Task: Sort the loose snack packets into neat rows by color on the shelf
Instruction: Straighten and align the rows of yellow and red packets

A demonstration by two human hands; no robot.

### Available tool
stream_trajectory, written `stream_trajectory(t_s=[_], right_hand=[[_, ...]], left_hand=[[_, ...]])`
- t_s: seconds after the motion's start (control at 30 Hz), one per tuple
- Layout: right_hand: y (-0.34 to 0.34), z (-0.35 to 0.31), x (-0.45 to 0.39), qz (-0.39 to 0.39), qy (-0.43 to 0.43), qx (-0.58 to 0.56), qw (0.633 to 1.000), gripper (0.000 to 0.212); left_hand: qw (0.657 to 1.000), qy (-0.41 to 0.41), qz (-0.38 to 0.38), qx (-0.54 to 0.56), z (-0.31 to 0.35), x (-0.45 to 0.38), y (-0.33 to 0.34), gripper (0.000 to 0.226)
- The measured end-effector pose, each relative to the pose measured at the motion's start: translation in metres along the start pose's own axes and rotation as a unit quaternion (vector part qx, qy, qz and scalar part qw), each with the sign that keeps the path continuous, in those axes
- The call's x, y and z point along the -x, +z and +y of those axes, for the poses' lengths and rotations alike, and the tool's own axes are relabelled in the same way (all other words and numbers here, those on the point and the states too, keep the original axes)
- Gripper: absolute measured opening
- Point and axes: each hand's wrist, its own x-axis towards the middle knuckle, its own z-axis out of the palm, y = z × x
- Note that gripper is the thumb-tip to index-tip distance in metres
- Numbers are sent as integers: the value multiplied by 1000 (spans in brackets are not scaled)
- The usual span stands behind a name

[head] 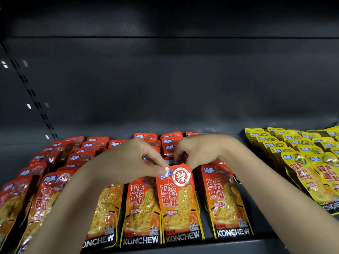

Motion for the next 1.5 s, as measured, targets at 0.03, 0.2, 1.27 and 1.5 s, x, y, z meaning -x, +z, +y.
stream_trajectory(t_s=[0.03, 0.2, 1.27, 1.5], right_hand=[[-1, 1, 1, 1, 2, -5, 1000, 14], [-8, 7, 3, 39, 17, -59, 997, 8], [-25, 11, -17, 12, 69, -44, 997, 5], [-24, 16, -22, 19, 72, -36, 997, 8]], left_hand=[[1000, -2, -1, -1, -1, 0, 0, 11], [1000, -17, -7, -22, -3, -6, 4, 16], [994, -107, 0, -11, -2, -28, 12, 11], [990, -143, -11, -14, -6, -39, 9, 19]])
